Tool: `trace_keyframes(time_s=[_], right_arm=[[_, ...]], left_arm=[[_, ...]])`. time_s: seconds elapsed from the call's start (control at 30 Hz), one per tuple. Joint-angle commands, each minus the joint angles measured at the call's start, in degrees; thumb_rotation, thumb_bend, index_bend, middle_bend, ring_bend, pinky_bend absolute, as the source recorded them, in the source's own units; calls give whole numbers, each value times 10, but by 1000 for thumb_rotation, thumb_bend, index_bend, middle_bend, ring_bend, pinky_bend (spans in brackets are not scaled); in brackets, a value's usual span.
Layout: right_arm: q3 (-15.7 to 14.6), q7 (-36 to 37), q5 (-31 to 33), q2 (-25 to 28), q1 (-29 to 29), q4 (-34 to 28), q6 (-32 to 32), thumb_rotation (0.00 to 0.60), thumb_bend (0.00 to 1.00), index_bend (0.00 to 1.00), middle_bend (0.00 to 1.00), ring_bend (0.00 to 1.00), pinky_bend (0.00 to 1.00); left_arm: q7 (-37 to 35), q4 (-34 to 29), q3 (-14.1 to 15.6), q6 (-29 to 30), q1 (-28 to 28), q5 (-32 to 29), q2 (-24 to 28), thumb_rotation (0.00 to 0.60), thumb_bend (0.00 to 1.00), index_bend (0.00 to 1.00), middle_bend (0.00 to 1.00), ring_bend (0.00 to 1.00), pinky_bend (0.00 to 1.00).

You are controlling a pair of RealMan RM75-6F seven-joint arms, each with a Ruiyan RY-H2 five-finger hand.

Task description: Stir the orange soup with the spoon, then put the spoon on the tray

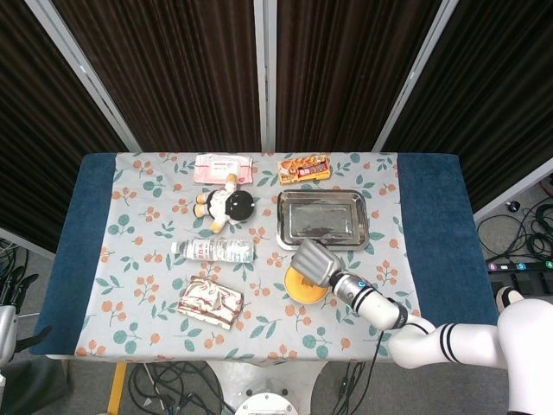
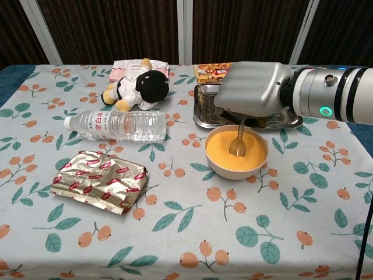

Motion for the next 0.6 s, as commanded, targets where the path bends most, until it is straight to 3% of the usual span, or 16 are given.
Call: trace_keyframes(time_s=[0.03, 0.4, 0.6], right_arm=[[2, 10, 5, 0, -2, -4, -2, 600, 433, 761, 978, 965, 1000], [31, 110, 76, 24, -9, -25, -28, 600, 433, 780, 979, 967, 1000], [31, 117, 59, 44, -9, -19, -13, 600, 432, 783, 979, 967, 1000]], left_arm=[[-1, 0, 0, 0, 0, 0, 0, 600, 58, 217, 142, 117, 134], [0, -1, 0, 1, 2, 0, 0, 600, 58, 217, 142, 117, 134], [5, -4, -1, -1, -2, 3, 1, 600, 58, 217, 142, 117, 134]])
